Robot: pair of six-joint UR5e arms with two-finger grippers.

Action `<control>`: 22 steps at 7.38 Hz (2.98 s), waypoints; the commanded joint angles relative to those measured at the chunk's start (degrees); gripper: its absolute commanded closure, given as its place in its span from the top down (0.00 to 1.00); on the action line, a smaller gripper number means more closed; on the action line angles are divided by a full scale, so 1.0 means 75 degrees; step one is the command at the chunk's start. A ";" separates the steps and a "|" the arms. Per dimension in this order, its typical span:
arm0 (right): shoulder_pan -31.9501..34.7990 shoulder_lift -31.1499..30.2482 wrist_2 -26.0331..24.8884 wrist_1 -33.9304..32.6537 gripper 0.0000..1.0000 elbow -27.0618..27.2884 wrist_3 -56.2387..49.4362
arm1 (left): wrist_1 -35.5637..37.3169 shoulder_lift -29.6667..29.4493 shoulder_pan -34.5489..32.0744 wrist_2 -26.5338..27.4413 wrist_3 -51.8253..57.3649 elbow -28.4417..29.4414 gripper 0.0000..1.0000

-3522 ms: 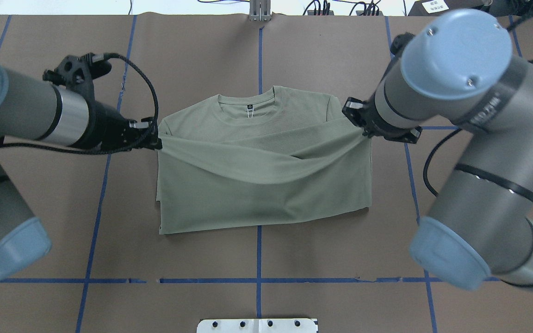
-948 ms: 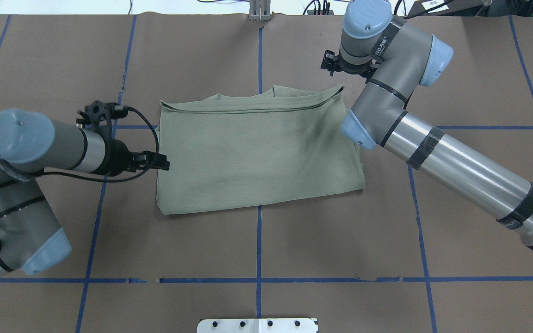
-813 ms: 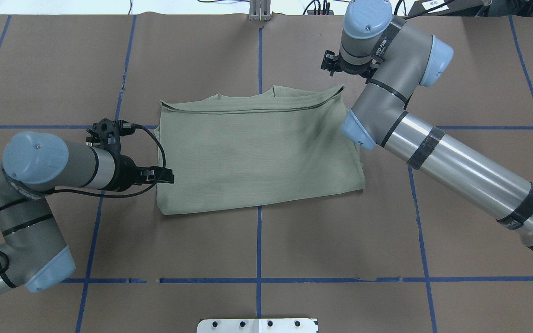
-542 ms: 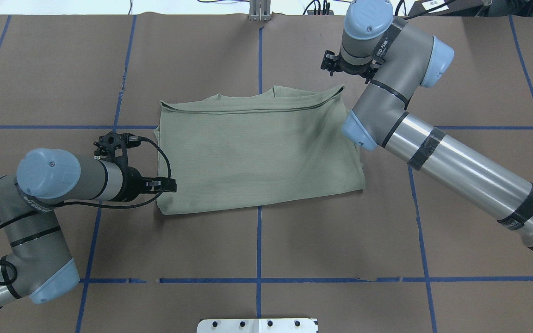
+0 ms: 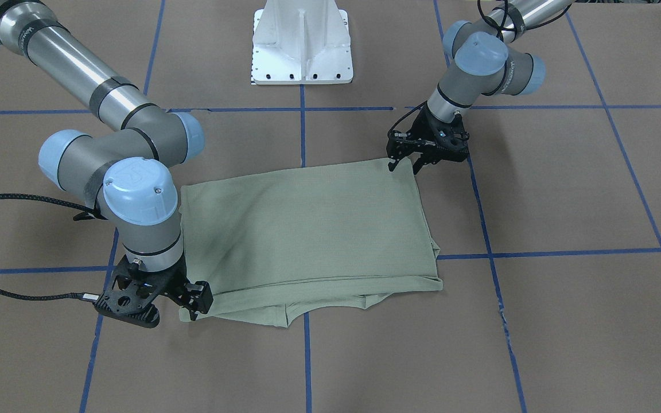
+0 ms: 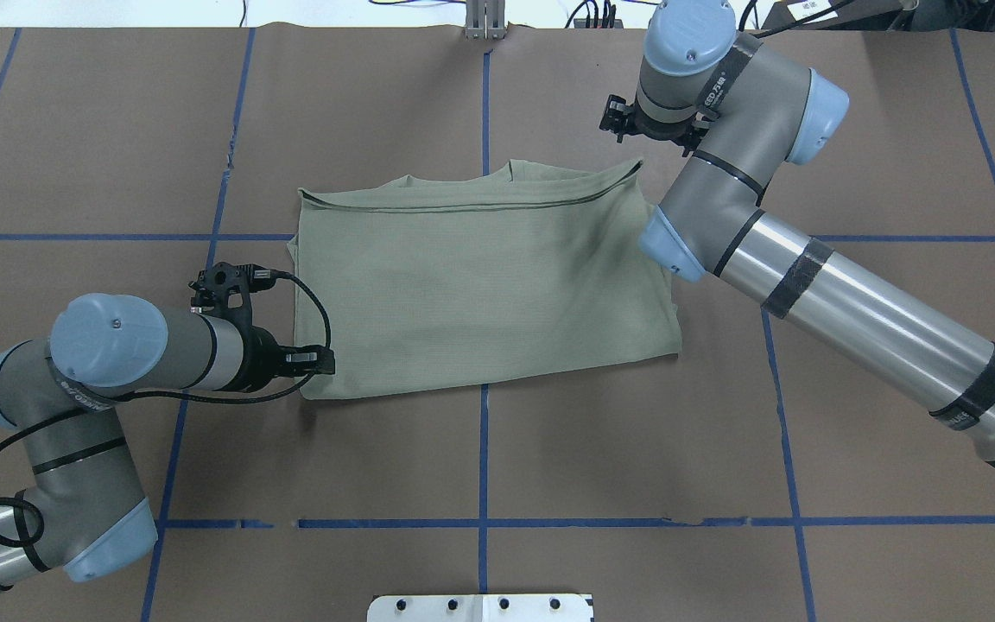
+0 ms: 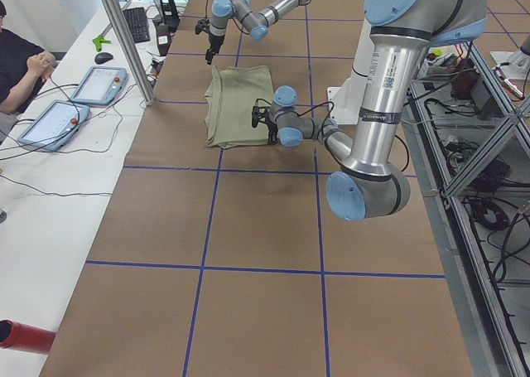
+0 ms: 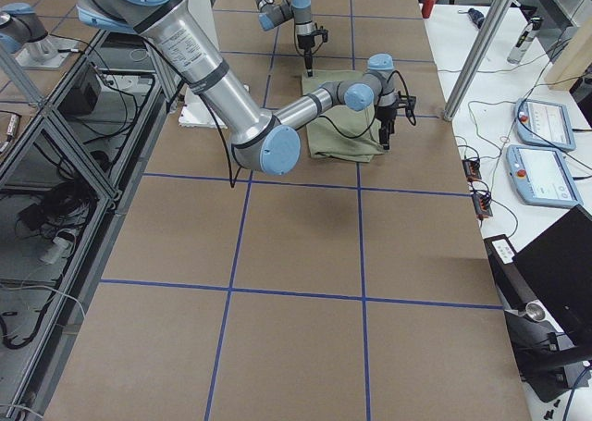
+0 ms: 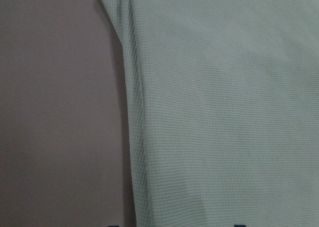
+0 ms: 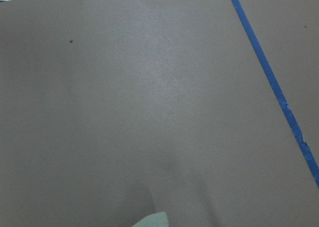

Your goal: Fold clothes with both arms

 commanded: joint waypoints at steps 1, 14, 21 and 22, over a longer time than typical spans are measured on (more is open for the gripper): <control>0.0000 0.0002 0.0000 0.0000 1.00 0.0008 0.0012 | -0.0012 0.0002 0.0053 -0.0007 -0.0022 -0.0018 0.00; -0.0047 0.0061 0.0023 0.0153 1.00 0.0184 0.0047 | -0.0584 -0.3901 -0.4036 0.0415 0.5357 0.6744 0.85; -0.1626 0.2228 -0.1132 0.1849 0.99 -0.2006 0.0610 | -0.0797 -0.2964 -0.4423 -0.1390 0.5252 0.5385 1.00; -0.1803 0.2322 -0.1473 0.2467 0.97 -0.2448 0.0621 | -0.0843 -0.2928 -0.4423 -0.1390 0.5252 0.5373 1.00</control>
